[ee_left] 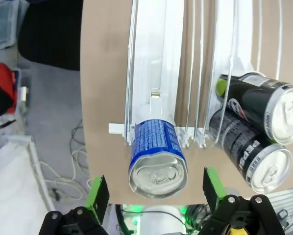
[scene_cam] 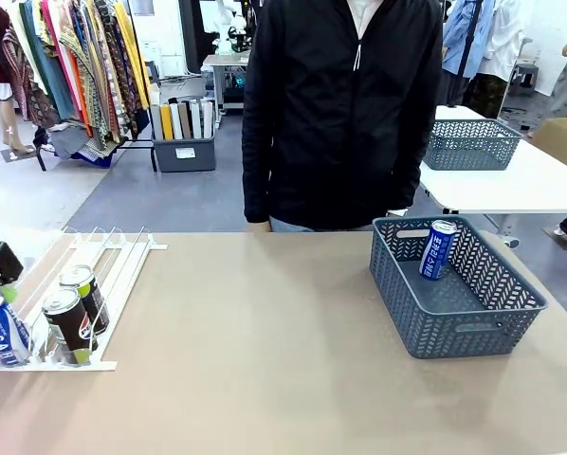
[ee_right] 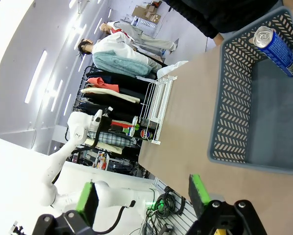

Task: Retrieve and store the cans from the dispenser.
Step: Pick up the last remaining can from one row of the Automatic Can Dispenser and place it in the middle of the table.

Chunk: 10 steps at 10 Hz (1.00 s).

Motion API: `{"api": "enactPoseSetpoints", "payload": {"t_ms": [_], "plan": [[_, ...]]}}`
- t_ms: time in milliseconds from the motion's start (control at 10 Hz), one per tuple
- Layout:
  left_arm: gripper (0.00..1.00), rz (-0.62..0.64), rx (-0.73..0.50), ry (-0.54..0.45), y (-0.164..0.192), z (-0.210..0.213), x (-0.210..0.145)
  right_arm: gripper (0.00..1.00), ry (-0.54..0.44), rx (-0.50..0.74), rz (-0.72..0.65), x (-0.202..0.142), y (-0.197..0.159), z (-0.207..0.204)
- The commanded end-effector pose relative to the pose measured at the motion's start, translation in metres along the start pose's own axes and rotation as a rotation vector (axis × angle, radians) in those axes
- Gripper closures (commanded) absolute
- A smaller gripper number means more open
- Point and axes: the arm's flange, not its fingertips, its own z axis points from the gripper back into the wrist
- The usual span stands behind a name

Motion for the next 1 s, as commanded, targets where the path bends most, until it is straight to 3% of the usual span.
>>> {"api": "enactPoseSetpoints", "payload": {"t_ms": [0, 700, 800, 900], "plan": [[0.0, 0.036, -0.011, 0.014, 0.001, -0.017, 0.006, 0.0, -0.021, 0.023, 0.012, 0.004, 0.003, -0.002], [0.0, 0.014, -0.013, 0.045, -0.002, -0.038, 0.008, 0.0, -0.021, 0.023, 0.012, 0.004, 0.003, -0.002], [0.58, 0.019, -0.02, 0.045, -0.002, -0.037, 0.007, 0.0, -0.021, 0.023, 0.012, 0.004, 0.003, -0.002], [1.0, 0.008, -0.016, 0.05, -0.004, -0.036, 0.006, 0.0, -0.021, 0.023, 0.012, 0.004, 0.003, -0.002]]}}
